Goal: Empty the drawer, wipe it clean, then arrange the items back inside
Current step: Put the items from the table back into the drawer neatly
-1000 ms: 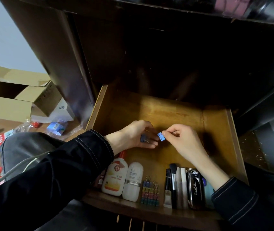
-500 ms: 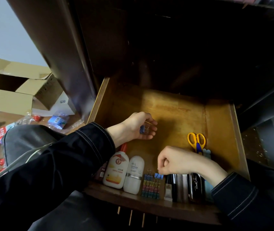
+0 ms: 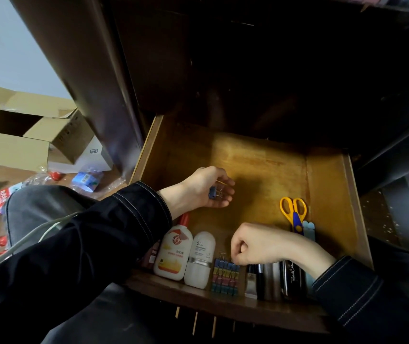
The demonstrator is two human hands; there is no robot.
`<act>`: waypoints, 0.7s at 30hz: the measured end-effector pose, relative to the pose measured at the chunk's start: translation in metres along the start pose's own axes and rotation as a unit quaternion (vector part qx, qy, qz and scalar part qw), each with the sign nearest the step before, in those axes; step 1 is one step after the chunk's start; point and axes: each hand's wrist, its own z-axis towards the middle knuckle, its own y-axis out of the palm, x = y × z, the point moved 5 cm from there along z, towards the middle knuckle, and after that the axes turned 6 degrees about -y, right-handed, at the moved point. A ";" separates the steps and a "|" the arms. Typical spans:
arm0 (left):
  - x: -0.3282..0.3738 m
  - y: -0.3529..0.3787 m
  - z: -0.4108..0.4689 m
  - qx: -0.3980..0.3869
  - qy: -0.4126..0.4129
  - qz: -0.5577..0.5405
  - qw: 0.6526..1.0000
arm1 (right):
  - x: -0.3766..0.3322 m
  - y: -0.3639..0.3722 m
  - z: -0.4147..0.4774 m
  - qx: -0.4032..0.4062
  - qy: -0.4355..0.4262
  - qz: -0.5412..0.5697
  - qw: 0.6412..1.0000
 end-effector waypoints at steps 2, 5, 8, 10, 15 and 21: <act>0.000 0.000 0.000 -0.001 0.001 -0.001 1.000 | 0.000 0.000 0.000 -0.001 0.007 0.004 1.000; 0.000 0.001 0.000 -0.003 -0.003 -0.004 1.000 | 0.000 0.001 0.001 -0.005 0.014 0.007 1.000; -0.001 0.002 0.000 -0.012 -0.016 -0.023 1.000 | 0.002 -0.001 0.000 0.004 0.026 0.018 0.999; -0.003 0.003 -0.001 -0.024 -0.028 -0.043 0.998 | 0.006 -0.012 -0.002 0.060 0.049 0.025 0.997; -0.006 0.009 -0.001 -0.067 -0.045 -0.039 0.996 | 0.011 -0.055 -0.018 0.335 0.052 0.096 0.936; -0.008 0.025 -0.004 -0.156 -0.035 -0.002 0.987 | 0.010 -0.058 -0.018 0.375 0.048 0.141 0.915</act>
